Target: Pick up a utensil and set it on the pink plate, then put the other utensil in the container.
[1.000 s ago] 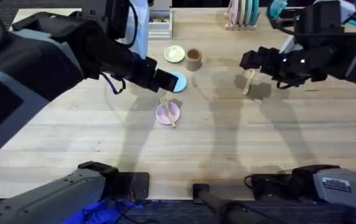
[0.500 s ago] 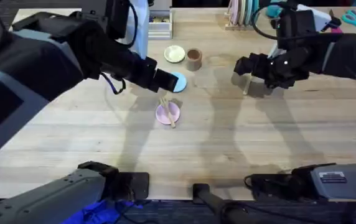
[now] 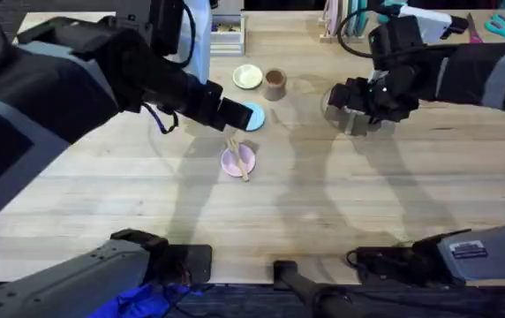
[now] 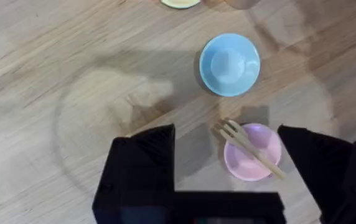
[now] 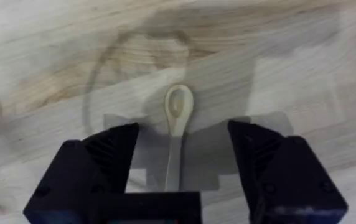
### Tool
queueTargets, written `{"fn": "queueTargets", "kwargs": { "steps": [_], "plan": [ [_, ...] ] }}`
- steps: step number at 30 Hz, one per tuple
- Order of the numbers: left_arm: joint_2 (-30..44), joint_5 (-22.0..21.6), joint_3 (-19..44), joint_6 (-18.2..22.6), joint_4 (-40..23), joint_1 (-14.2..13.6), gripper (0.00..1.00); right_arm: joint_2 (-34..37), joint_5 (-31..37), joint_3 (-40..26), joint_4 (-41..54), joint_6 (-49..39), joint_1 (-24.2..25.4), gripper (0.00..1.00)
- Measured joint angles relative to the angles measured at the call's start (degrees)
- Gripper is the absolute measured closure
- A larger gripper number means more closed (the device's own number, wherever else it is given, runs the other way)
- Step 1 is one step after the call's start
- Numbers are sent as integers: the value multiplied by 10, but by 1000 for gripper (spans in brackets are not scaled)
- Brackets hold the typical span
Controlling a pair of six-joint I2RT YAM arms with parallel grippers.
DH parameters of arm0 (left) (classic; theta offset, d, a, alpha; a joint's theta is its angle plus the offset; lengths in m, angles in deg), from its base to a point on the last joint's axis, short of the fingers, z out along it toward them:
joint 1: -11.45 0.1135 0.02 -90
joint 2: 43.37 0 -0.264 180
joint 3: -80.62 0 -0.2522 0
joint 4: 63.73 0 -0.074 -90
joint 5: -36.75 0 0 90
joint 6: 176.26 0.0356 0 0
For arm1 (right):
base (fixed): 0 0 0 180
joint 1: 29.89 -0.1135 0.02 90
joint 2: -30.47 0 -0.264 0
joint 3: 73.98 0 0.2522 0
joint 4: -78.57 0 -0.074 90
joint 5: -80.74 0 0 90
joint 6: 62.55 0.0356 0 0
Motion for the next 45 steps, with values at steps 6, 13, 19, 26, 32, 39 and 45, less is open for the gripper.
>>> {"fn": "queueTargets", "kwargs": {
  "steps": [6,13,19,26,32,39,45],
  "plan": [
    [0,0,0,0,0,0,9,3,7,-2,0,12,-13,298],
    [0,0,0,0,0,0,9,4,10,-4,0,24,-16,677],
    [0,0,0,0,0,0,9,4,12,-4,2,33,-16,800],
    [0,0,0,0,0,0,9,4,9,-7,3,39,-16,947],
    [0,0,0,0,0,0,9,4,9,-7,3,40,-16,950],
    [0,0,0,0,0,0,9,4,9,-7,3,40,-16,951],
    [0,0,0,0,0,0,9,4,7,-11,5,34,-16,954]
  ]
}}
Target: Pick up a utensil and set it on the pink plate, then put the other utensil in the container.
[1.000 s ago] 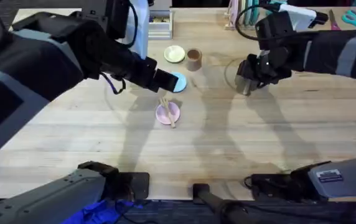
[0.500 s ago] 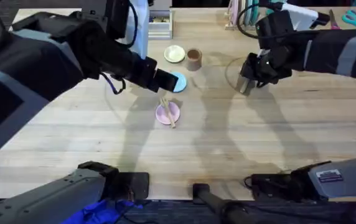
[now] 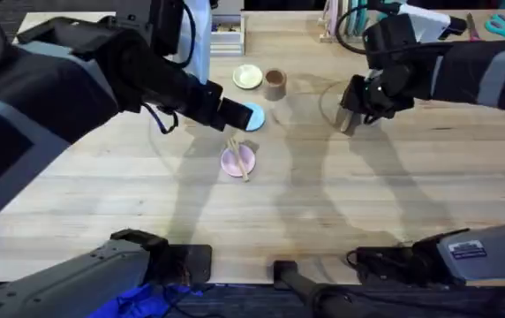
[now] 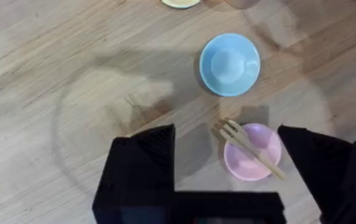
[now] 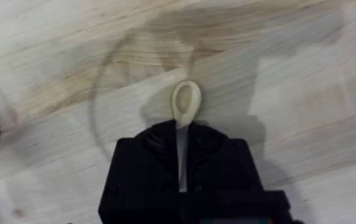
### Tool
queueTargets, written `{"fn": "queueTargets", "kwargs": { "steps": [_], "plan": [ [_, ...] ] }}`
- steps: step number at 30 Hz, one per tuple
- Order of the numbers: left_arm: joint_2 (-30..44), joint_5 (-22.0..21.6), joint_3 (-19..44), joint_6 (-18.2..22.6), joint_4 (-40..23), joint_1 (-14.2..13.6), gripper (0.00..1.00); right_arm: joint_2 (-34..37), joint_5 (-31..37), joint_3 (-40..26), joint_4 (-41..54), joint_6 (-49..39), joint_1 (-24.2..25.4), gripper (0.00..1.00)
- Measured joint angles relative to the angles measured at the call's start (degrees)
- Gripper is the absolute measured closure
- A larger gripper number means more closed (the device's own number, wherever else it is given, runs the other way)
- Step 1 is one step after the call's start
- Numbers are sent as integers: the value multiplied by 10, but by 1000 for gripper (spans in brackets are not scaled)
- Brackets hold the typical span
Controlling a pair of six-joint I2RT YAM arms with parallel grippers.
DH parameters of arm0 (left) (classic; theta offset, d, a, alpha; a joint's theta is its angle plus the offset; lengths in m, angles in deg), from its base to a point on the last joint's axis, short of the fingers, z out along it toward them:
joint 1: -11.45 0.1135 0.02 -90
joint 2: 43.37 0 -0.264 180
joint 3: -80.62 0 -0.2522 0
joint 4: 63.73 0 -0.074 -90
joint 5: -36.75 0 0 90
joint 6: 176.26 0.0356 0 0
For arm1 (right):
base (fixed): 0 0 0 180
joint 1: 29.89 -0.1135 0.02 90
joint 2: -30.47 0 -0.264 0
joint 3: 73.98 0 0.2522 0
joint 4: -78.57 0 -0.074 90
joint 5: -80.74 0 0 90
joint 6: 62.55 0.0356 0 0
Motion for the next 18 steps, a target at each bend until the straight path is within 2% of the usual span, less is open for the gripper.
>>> {"fn": "queueTargets", "kwargs": {
  "steps": [11,18],
  "plan": [
    [0,0,0,0,0,0,9,-4,-65,-34,7,-120,-9,968],
    [0,0,0,0,0,0,9,-90,-71,-37,-43,-215,-9,967]
  ]
}}
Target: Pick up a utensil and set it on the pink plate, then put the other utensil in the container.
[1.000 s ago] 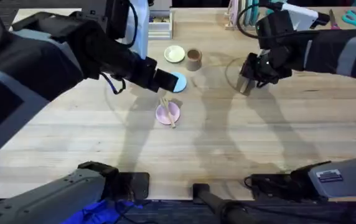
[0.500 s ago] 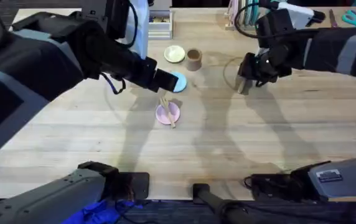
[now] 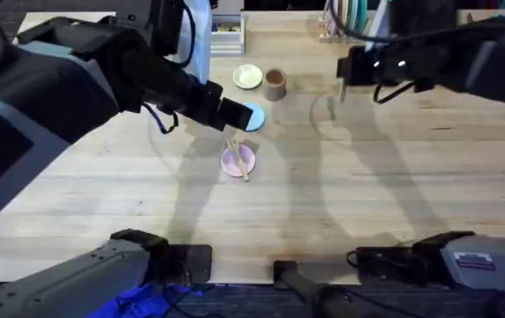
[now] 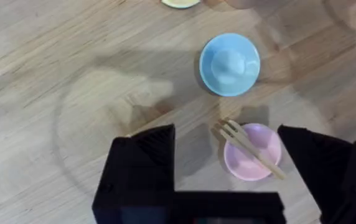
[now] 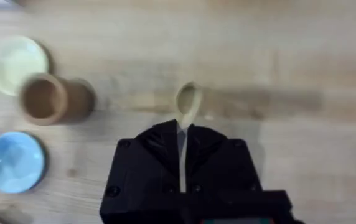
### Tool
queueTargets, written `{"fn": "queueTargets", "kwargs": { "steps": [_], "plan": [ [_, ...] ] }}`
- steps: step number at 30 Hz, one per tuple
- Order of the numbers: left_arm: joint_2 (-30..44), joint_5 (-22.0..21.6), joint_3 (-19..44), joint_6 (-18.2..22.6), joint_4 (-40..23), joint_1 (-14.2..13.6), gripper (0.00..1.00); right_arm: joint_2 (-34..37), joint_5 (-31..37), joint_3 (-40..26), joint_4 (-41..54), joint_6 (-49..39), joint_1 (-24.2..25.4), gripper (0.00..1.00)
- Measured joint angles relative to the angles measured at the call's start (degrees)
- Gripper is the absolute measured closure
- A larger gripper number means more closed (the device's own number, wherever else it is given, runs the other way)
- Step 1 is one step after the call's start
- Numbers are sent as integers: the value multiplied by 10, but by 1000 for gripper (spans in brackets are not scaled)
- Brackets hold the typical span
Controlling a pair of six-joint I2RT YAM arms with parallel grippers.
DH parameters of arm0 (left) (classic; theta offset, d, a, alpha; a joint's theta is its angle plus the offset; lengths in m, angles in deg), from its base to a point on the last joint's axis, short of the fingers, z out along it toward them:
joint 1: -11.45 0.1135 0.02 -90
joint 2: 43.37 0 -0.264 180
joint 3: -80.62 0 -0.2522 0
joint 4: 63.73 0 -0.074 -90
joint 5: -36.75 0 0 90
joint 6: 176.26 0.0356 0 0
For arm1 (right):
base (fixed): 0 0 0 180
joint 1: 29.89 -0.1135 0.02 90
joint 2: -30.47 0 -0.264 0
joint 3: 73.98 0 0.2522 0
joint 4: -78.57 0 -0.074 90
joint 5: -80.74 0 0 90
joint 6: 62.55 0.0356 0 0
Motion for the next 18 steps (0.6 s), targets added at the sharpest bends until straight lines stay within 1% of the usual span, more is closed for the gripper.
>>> {"fn": "queueTargets", "kwargs": {
  "steps": [5,10,13,15,18],
  "plan": [
    [0,0,0,0,0,0,9,-66,0,-2,-25,-59,0,966],
    [0,0,0,0,0,0,9,-101,-13,2,-122,-83,0,966],
    [0,0,0,0,0,0,9,-114,-34,27,-215,-87,0,966],
    [0,0,0,0,0,0,9,-115,-46,58,-299,-89,-2,966],
    [0,0,0,0,0,0,9,-113,-57,124,-442,-92,-10,966]
  ]
}}
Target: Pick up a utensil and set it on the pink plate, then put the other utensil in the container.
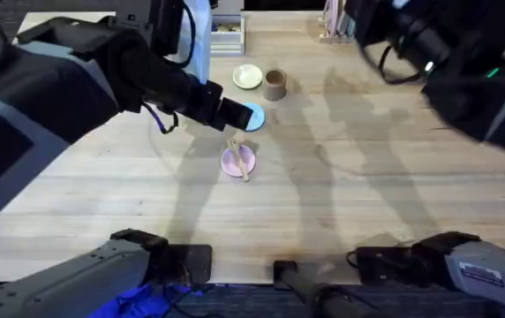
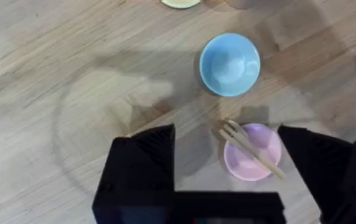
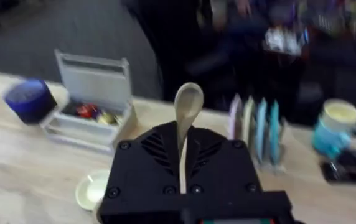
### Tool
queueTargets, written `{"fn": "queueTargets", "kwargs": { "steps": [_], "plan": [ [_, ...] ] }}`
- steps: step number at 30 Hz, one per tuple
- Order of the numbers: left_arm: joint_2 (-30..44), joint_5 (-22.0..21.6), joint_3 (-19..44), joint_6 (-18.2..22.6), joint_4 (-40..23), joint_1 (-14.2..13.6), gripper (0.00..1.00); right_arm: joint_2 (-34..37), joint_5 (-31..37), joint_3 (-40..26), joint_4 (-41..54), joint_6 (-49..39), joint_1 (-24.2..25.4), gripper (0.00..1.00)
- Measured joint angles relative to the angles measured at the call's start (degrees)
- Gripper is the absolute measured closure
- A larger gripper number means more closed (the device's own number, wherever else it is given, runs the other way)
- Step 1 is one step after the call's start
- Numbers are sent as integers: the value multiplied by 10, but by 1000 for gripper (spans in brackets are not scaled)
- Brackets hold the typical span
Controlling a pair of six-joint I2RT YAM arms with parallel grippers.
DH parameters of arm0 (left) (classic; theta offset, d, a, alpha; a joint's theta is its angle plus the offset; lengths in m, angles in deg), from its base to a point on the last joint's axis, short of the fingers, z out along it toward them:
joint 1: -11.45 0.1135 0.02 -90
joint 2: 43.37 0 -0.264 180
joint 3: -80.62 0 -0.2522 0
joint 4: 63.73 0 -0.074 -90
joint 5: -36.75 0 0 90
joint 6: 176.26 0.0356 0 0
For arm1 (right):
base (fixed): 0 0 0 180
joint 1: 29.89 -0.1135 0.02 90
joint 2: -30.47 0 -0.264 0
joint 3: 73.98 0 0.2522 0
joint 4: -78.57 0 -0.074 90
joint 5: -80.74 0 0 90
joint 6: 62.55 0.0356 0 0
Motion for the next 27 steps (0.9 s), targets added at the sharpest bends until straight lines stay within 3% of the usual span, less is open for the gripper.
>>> {"fn": "queueTargets", "kwargs": {
  "steps": [3,7,18,27],
  "plan": [
    [0,0,0,0,0,0,9,8,-8,58,-124,-1,-14,966],
    [0,0,0,0,0,0,9,33,-12,83,-193,-3,-31,967],
    [0,0,0,0,0,0,9,131,-14,84,-312,-3,-69,967],
    [0,0,0,0,13,0,9,161,-14,84,-323,-3,-86,966]
  ]
}}
